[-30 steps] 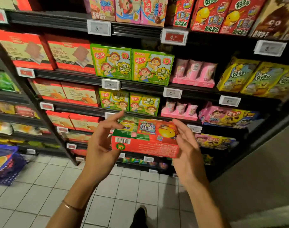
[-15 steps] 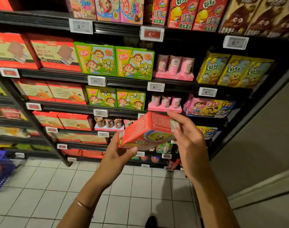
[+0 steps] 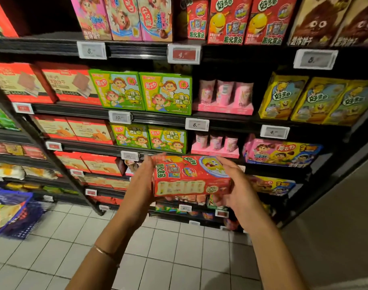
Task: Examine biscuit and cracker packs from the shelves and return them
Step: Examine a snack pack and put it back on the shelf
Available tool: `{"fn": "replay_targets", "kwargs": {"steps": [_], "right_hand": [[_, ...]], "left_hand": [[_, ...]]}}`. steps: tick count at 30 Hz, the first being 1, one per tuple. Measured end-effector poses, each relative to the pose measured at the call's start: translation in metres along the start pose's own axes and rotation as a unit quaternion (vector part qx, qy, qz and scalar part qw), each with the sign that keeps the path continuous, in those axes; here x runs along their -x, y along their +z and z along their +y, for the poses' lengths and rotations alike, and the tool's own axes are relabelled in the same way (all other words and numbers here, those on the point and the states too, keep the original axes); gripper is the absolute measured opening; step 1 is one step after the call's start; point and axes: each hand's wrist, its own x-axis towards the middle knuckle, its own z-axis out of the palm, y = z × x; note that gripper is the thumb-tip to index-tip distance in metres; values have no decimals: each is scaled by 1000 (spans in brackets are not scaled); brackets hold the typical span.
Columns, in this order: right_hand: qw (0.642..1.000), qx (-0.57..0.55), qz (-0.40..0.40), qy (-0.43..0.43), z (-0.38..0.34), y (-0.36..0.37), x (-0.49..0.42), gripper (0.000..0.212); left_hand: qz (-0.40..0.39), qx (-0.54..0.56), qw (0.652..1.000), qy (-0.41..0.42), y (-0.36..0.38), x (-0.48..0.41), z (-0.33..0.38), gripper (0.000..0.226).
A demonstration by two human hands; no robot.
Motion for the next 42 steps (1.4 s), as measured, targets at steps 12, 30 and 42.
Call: {"fn": "replay_targets", "kwargs": {"steps": [12,30,42], "right_hand": [[986,16,-67,154,4,3,-53,77],[983,49,-140,-109,-18,-10,-98,60],[982,-134,-130,-40,-61,35,-119,33]], "left_hand": [[26,-13,1000,3,23,-20,22,72],[-9,-96,980,176,11,-61,8,56],[-48,-225,878,419,-17,-123,30,51]]}}
